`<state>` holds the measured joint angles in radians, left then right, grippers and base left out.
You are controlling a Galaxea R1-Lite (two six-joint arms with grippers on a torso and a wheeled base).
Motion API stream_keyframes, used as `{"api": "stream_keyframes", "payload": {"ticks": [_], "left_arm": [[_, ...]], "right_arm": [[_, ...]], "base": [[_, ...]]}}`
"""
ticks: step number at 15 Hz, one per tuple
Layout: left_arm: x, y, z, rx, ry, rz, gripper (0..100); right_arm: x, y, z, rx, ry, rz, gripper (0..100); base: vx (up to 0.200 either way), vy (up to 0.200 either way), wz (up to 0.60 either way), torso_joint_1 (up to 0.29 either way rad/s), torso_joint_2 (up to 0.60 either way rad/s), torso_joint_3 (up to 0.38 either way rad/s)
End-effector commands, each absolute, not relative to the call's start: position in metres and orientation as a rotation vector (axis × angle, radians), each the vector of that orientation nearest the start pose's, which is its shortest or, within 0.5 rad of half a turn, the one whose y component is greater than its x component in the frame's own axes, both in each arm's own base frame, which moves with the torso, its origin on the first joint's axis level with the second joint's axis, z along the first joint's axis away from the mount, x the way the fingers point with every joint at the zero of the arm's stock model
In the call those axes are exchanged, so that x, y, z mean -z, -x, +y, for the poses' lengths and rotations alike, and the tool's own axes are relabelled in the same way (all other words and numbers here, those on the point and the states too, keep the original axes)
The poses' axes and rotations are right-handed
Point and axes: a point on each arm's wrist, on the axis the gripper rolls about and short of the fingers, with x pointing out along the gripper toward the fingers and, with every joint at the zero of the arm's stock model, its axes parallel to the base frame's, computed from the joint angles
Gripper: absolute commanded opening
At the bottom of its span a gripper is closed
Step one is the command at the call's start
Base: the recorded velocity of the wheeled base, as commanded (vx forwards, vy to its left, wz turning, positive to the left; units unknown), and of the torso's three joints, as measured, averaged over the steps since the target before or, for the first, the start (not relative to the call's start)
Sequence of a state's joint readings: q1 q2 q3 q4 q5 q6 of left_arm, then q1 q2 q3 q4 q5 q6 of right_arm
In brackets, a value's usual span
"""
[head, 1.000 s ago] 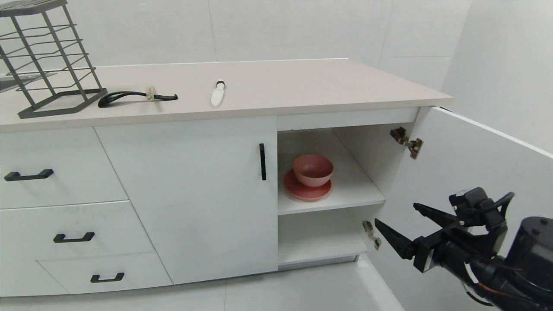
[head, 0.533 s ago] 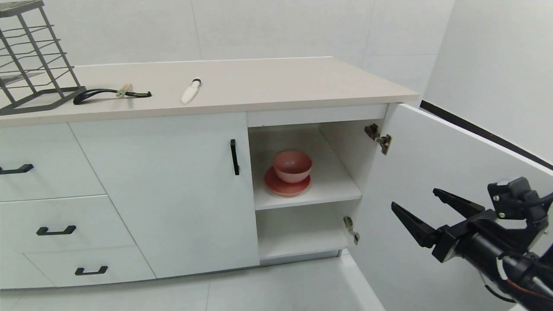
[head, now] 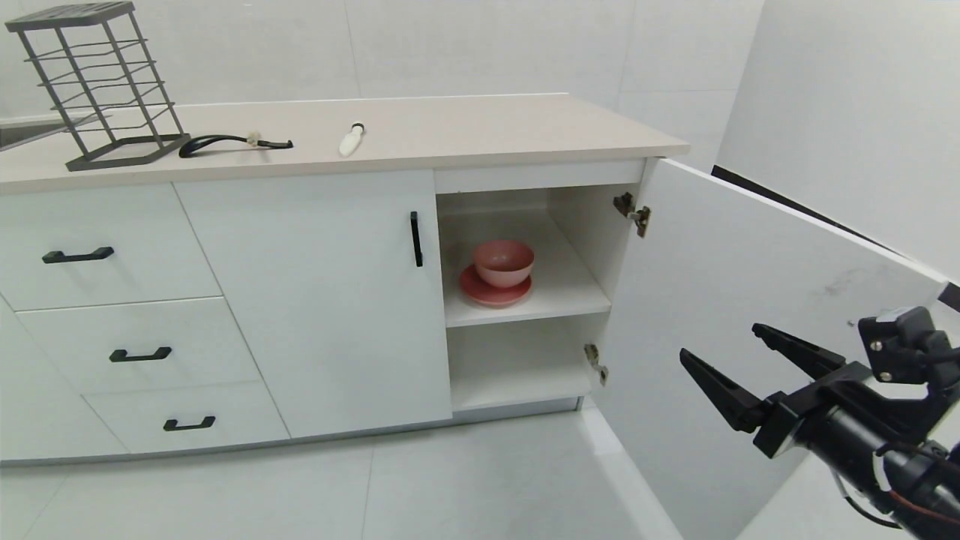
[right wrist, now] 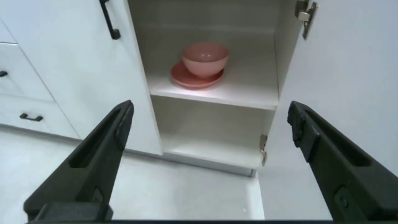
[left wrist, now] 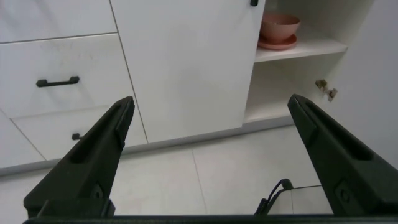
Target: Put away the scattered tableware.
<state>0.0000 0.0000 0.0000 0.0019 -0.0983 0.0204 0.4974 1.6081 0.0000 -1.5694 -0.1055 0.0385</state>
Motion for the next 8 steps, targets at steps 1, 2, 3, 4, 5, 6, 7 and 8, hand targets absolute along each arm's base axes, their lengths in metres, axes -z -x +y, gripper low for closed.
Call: {"api": "stream_keyframes", "payload": {"ticks": [1, 2, 3, 4, 5, 6, 7, 8], "left_arm": [[-0.075, 0.023, -0.002, 0.098, -0.020, 0.004, 100], [-0.075, 0.023, -0.002, 0.098, -0.020, 0.004, 100], [-0.075, 0.023, -0.002, 0.098, -0.020, 0.004, 100], [-0.075, 0.023, -0.002, 0.098, -0.020, 0.004, 100], [-0.075, 0.023, -0.002, 0.098, -0.020, 0.004, 100], [-0.075, 0.023, -0.002, 0.098, -0.020, 0.004, 100], [-0.075, 0.023, -0.002, 0.098, -0.020, 0.004, 100], [-0.075, 0.023, -0.002, 0.098, -0.020, 0.004, 100]], "right_arm": [[-0.128, -0.156, 0.081, -0.361, -0.043, -0.009, 100], [-0.132, -0.154, 0.079, -0.343, -0.051, -0.028, 100], [-0.140, -0.148, 0.075, -0.311, -0.073, -0.076, 100], [-0.147, -0.141, 0.071, -0.308, -0.089, -0.106, 100], [-0.147, -0.141, 0.071, -0.308, -0.089, -0.106, 100], [-0.155, -0.117, 0.059, -0.309, -0.087, -0.101, 100], [-0.157, -0.098, 0.048, -0.307, -0.082, -0.095, 100], [-0.157, -0.089, 0.043, -0.306, -0.077, -0.092, 100]], "base": [[-0.200, -0.200, 0.00, 0.007, 0.00, 0.002], [0.000, -0.200, 0.00, 0.007, 0.00, 0.002], [0.000, -0.200, 0.00, -0.002, 0.00, 0.002], [0.000, -0.200, 0.00, -0.002, 0.01, 0.002], [0.000, -0.200, 0.00, 0.002, 0.00, 0.002], [0.000, -0.200, 0.00, 0.002, 0.00, -0.007], [0.000, -0.200, 0.00, 0.002, 0.00, 0.002], [0.000, -0.200, 0.00, 0.002, 0.00, 0.002]]}}
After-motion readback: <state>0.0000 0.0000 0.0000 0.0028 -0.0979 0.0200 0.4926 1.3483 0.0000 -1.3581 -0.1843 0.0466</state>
